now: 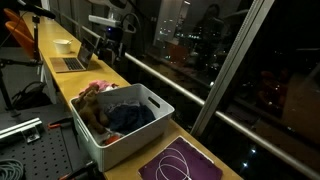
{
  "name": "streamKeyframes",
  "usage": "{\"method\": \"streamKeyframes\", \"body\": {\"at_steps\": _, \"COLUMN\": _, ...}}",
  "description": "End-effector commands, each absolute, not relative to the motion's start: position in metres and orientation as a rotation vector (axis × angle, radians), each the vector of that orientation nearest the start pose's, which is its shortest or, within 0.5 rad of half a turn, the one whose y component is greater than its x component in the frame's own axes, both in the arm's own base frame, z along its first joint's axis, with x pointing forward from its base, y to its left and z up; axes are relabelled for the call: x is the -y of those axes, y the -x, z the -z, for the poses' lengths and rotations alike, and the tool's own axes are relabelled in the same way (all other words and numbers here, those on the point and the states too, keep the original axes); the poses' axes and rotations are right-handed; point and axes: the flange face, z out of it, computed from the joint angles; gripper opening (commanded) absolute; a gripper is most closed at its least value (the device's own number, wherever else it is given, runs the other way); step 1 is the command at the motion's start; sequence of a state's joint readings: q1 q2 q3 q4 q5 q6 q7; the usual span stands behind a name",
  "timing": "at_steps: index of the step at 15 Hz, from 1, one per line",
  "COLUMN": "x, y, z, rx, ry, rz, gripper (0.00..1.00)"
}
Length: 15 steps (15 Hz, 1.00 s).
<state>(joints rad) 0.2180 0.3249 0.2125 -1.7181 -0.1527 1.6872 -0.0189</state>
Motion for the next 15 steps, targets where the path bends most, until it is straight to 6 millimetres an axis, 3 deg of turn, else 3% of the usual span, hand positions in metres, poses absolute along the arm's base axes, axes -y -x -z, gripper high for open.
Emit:
{"method": "streamKeyframes", "body": {"at_steps": 1, "x": -0.208, "y": -0.513, "z": -0.375, "rx": 0.728, "ry": 3.095, "rz": -0.586, "gripper": 1.00}}
{"method": "streamKeyframes", "body": {"at_steps": 7, "x": -0.173, "y": -0.464, "z": -0.347, "rx": 0.728, "ry": 3.100, "rz": -0.579, "gripper": 1.00}}
{"method": "streamKeyframes", "body": {"at_steps": 15, "x": -0.167, "y": -0.453, "z": -0.326, "rx": 0.882, "ry": 3.115, "rz": -0.368, "gripper": 1.00}}
